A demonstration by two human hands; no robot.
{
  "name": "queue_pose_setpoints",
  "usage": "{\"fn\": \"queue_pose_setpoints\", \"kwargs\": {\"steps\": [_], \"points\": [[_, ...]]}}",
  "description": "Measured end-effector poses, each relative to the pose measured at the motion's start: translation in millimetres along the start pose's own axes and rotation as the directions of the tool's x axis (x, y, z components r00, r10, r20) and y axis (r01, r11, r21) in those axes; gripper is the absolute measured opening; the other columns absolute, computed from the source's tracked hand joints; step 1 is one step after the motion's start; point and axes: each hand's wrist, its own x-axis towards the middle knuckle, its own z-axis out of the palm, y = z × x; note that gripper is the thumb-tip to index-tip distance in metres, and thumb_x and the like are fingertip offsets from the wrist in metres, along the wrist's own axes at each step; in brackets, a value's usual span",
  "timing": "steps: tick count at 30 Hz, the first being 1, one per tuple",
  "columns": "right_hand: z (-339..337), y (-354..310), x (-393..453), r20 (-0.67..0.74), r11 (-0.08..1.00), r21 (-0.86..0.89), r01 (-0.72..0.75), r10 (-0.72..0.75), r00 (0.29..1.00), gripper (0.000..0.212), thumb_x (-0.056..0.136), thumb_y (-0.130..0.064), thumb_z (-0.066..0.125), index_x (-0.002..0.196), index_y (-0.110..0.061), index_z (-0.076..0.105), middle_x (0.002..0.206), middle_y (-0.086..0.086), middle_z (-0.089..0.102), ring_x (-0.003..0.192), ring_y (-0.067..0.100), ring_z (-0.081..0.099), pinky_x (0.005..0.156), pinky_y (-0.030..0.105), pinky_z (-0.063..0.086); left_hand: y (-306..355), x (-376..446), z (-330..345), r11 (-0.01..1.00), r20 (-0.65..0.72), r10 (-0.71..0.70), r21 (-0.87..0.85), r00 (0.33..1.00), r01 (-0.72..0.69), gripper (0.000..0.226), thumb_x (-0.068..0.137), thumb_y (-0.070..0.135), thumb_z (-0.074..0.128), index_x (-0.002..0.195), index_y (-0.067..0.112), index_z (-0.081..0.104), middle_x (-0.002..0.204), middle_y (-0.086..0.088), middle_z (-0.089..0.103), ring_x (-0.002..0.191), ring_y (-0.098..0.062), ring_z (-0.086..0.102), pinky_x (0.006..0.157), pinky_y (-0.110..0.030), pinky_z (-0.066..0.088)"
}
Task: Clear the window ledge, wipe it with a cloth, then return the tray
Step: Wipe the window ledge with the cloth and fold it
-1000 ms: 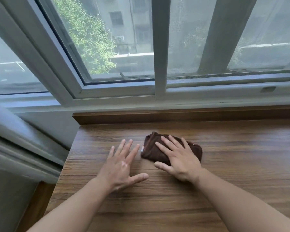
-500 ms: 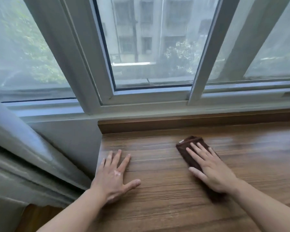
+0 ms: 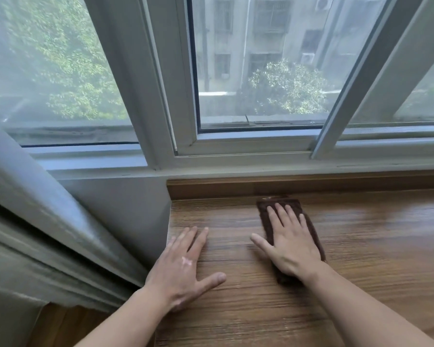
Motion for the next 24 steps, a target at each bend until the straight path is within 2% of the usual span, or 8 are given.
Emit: {"fn": "queue_pose_setpoints", "kwargs": {"steps": [5, 7, 9, 11, 15, 18, 21, 24], "points": [[3.0, -57.0, 14.6, 0.029, 0.977, 0.016, 0.211, -0.211, 0.977, 0.101, 0.084, -0.088, 0.013, 0.162, -0.024, 0.009, 0.17, 0.0, 0.004, 0.155, 0.019, -0.006, 0.125, 0.045, -0.004, -10.6, -21.6, -0.8, 0.999, -0.037, 0.023, 0.045, 0.999, -0.021, 0.115, 0.065, 0.102, 0.002, 0.157, 0.036, -0.015, 0.17, 0.005, -0.008, 0.155, -0.01, -0.012, 0.127, -0.037, -0.004], [5.0, -82.6, 20.3, 0.042, 0.951, 0.02, 0.31, -0.31, 0.95, 0.099, 0.085, -0.086, 0.016, 0.162, -0.023, 0.009, 0.17, 0.0, 0.004, 0.155, 0.02, -0.005, 0.125, 0.046, -0.003, -15.9, -30.1, -1.1, 1.0, -0.066, 0.017, 0.01, 0.998, -0.017, 0.116, 0.066, 0.103, 0.006, 0.158, 0.034, -0.009, 0.17, 0.005, -0.004, 0.155, -0.01, -0.01, 0.127, -0.035, -0.005], [8.0, -107.5, 27.4, 0.047, 0.918, 0.014, 0.397, -0.397, 0.916, 0.098, 0.085, -0.085, 0.015, 0.161, -0.023, 0.011, 0.17, 0.001, 0.007, 0.155, 0.02, -0.003, 0.125, 0.046, -0.002, -20.8, -38.8, -1.6, 1.0, -0.092, 0.014, -0.021, 0.996, -0.016, 0.116, 0.068, 0.102, 0.011, 0.16, 0.032, -0.002, 0.169, 0.006, -0.002, 0.155, -0.009, -0.009, 0.127, -0.036, -0.002], [10.6, -130.7, 36.1, 0.066, 0.882, 0.016, 0.472, -0.472, 0.879, 0.097, 0.083, -0.081, 0.011, 0.161, -0.023, 0.011, 0.169, 0.001, 0.008, 0.155, 0.02, -0.001, 0.125, 0.046, -0.001, -24.8, -47.6, -3.9, 1.0, -0.112, 0.007, -0.02, 0.994, -0.009, 0.113, 0.07, 0.102, 0.014, 0.159, 0.033, -0.003, 0.168, 0.007, -0.002, 0.155, -0.01, -0.01, 0.127, -0.04, 0.001], [11.5, -166.8, 55.7, 0.099, 0.779, 0.008, 0.627, -0.625, 0.774, 0.089, 0.083, -0.068, 0.014, 0.16, -0.025, 0.017, 0.169, 0.001, 0.014, 0.155, 0.021, 0.006, 0.125, 0.046, 0.003, -29.6, -65.3, -12.4, 0.999, -0.079, -0.032, 0.032, 0.996, 0.035, 0.109, 0.072, 0.1, 0.015, 0.155, 0.035, -0.017, 0.169, 0.008, -0.011, 0.153, -0.008, -0.018, 0.124, -0.03, -0.012], [12.7, -172.9, 62.6, 0.097, 0.725, -0.003, 0.689, -0.685, 0.722, 0.087, 0.084, -0.071, 0.016, 0.159, -0.026, 0.023, 0.167, -0.001, 0.02, 0.153, 0.022, 0.012, 0.125, 0.044, 0.006, -32.6, -73.4, -19.0, 0.998, -0.063, -0.044, 0.047, 0.997, 0.047, 0.11, 0.076, 0.096, 0.021, 0.159, 0.032, -0.012, 0.169, 0.008, -0.011, 0.154, -0.008, -0.018, 0.124, -0.029, -0.011], [13.8, -168.4, 54.4, 0.114, 0.698, 0.001, 0.716, -0.712, 0.693, 0.092, 0.085, -0.078, 0.014, 0.16, -0.025, 0.021, 0.168, -0.001, 0.017, 0.155, 0.021, 0.009, 0.125, 0.044, 0.004, -34.7, -73.0, -23.2, 0.998, -0.048, -0.036, 0.056, 0.998, 0.039, 0.111, 0.076, 0.096, 0.021, 0.16, 0.03, -0.008, 0.17, 0.005, -0.01, 0.155, -0.011, -0.014, 0.127, -0.034, -0.004], [16.4, -162.2, 32.6, 0.124, 0.671, 0.011, 0.741, -0.737, 0.665, 0.094, 0.088, -0.081, 0.023, 0.161, -0.022, 0.019, 0.168, 0.001, 0.015, 0.155, 0.021, 0.005, 0.125, 0.047, 0.006, -34.7, -67.5, -26.5, 0.999, -0.037, -0.012, 0.043, 0.999, 0.014, 0.116, 0.071, 0.098, 0.006, 0.162, 0.027, -0.004, 0.17, 0.003, -0.008, 0.156, -0.013, -0.012, 0.128, -0.04, 0.003]]}}
